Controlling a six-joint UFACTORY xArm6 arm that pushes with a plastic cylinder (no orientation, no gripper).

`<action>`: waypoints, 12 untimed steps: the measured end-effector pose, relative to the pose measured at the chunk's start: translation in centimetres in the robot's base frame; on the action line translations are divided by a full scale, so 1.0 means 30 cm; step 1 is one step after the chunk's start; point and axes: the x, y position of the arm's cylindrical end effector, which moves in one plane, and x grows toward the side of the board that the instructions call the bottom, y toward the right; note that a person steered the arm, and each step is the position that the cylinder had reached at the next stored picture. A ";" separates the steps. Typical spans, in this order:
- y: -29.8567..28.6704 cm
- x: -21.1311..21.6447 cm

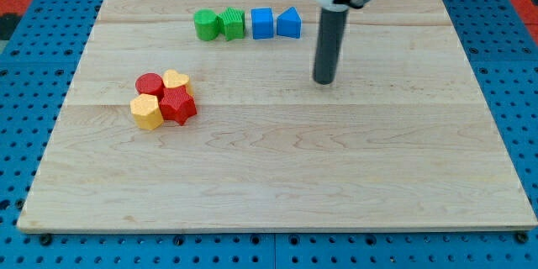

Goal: Slide the red circle right a bit along with yellow heart and red star

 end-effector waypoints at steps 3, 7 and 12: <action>-0.526 -0.156; -1.198 0.033; -0.685 0.034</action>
